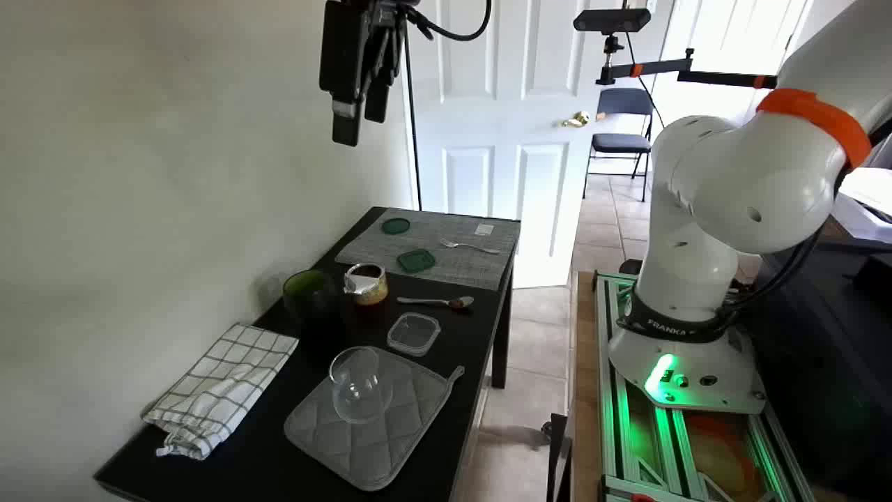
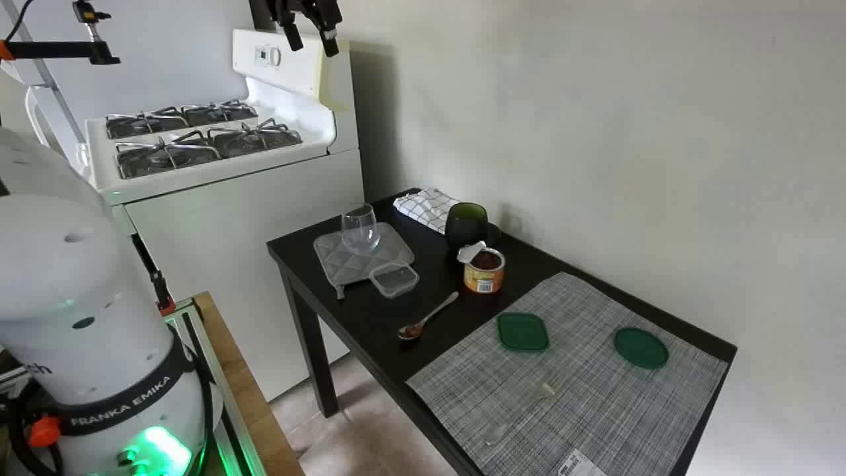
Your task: Pour the contents of the silver spoon into the small lunchbox
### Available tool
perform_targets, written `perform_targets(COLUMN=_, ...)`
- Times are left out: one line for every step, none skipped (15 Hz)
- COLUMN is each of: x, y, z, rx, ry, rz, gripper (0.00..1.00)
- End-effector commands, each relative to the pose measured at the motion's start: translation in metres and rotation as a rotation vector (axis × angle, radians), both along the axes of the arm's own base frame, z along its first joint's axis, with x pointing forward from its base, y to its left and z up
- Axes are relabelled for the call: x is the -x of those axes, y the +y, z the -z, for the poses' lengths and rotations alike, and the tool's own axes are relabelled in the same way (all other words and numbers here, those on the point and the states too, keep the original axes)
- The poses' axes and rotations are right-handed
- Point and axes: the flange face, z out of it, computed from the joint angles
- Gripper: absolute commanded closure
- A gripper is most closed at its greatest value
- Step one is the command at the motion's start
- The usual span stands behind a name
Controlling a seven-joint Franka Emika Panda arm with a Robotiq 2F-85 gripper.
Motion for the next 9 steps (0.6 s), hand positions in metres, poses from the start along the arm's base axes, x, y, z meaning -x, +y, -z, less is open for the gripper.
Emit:
perform_targets(x=0.000, y=0.000, z=-0.001, rx=0.000, ry=0.001, rz=0.000, gripper=0.00)
perform_targets(x=0.000, y=0.000, z=-0.001, rx=0.000, ry=0.001, rz=0.000, gripper=0.00)
perform_targets(x=0.000, y=0.000, z=-0.001, rx=0.000, ry=0.001, rz=0.000, gripper=0.00)
perform_targets(x=0.000, y=0.000, z=-0.001, rx=0.000, ry=0.001, rz=0.000, gripper=0.00)
perform_targets(x=0.000, y=0.000, z=-0.001, rx=0.000, ry=0.001, rz=0.000, gripper=0.00)
perform_targets(x=0.000, y=0.000, z=-0.001, rx=0.000, ry=0.001, rz=0.000, gripper=0.00)
perform_targets(x=-0.001, y=-0.011, z=0.005, rx=0.016, ry=0.013, rz=0.028, gripper=0.00)
perform_targets(x=0.000, y=-0.025, z=0.012, rx=0.043, ry=0.013, rz=0.067, gripper=0.00)
perform_targets(x=0.002, y=-0.041, z=0.018, rx=0.059, ry=0.024, rz=0.095, gripper=0.00)
